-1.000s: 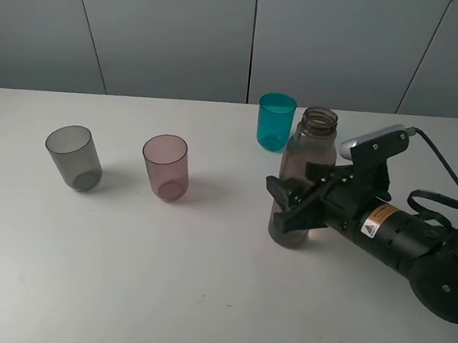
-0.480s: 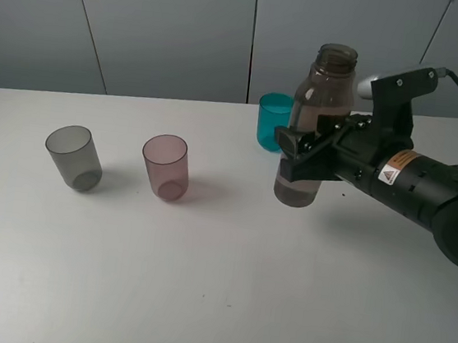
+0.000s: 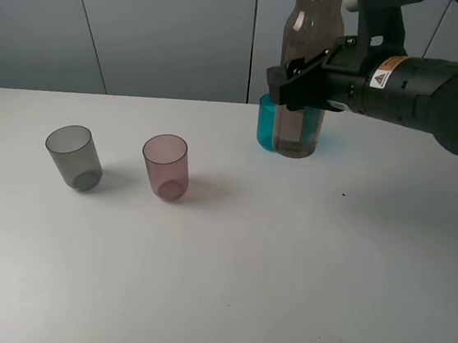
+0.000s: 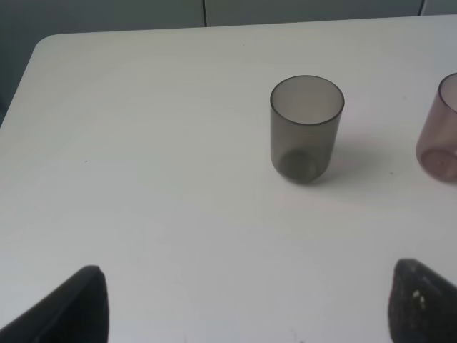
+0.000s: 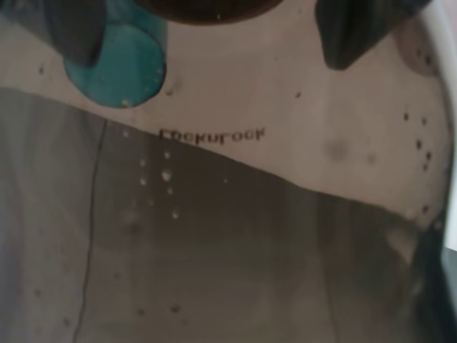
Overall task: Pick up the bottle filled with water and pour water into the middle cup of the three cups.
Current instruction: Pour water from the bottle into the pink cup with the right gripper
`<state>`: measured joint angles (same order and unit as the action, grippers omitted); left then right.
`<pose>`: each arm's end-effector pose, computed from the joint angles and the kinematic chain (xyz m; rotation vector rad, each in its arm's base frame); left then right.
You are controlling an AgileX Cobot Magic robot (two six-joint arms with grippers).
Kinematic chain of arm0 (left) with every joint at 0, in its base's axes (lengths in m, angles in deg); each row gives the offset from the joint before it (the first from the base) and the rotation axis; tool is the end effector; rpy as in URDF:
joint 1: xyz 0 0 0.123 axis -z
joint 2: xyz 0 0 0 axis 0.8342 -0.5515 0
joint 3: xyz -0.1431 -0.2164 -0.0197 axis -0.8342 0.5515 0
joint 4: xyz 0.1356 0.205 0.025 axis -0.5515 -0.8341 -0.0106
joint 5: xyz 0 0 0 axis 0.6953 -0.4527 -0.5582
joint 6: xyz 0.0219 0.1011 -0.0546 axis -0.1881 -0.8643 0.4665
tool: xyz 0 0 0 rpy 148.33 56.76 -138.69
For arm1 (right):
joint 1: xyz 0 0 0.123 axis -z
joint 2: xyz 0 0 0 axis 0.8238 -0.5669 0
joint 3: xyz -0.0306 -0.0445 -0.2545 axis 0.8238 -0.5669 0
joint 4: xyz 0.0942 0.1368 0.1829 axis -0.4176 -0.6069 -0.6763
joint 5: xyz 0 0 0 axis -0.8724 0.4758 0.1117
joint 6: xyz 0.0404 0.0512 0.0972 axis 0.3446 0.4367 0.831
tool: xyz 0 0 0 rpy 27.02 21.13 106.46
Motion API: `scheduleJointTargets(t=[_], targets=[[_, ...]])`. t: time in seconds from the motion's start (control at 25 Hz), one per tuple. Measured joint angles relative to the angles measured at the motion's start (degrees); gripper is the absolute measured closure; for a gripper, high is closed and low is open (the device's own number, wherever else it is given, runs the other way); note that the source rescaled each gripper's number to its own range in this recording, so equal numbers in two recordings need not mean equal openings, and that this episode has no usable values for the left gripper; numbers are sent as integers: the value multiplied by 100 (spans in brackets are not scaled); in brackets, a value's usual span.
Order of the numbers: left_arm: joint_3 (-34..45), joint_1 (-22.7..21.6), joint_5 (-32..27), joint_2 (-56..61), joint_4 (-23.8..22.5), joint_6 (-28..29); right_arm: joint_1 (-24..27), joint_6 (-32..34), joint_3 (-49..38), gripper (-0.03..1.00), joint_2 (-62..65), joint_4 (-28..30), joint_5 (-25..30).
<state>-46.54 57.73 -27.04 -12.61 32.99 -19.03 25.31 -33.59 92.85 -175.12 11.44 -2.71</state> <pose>0.0363 0.0010 0.2644 0.0005 2.0498 -0.0053 0.2961 0.1737 0.1950 -0.4966 1.9316 0.3754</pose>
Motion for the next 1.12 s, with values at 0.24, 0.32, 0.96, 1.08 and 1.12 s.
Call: scheduleJointTargets(t=[0.24,0.32,0.96,1.08,1.12], targets=[[0,0,0,0,0,0,-22,-302,762,97,-639,-192,655],[0,0,0,0,0,0,-51,-443,1001,97,-834,-206,837],[0,0,0,0,0,0,-516,-1694,2322,97,-1800,-494,1000],[0,0,0,0,0,0,-540,-1883,2384,97,-1834,-494,971],[0,0,0,0,0,0,-540,-1987,2384,97,-1834,-494,982]])
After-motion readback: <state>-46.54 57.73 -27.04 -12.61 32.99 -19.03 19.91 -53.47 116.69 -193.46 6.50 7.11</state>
